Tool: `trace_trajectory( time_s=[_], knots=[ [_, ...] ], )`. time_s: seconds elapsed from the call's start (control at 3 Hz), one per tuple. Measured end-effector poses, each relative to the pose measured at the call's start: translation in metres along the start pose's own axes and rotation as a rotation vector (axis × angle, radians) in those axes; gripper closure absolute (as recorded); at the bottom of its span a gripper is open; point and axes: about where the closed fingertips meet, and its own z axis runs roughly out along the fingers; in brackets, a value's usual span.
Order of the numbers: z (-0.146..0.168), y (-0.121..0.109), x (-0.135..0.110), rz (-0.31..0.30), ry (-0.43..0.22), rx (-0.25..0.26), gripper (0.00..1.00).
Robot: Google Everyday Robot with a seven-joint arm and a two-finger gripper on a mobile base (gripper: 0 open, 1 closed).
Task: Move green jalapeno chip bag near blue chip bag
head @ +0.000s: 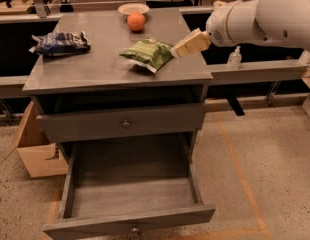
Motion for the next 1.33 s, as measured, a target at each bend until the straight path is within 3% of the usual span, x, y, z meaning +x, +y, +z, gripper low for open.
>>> trace_trajectory(
  time_s=[0.67, 1.33],
  knots=[
    [0.075, 0.025, -0.003, 0.0, -0.077, 0.01, 0.0],
    [0.127, 0.061, 0.016, 0.024, -0.062, -0.03, 0.0]
  ],
)
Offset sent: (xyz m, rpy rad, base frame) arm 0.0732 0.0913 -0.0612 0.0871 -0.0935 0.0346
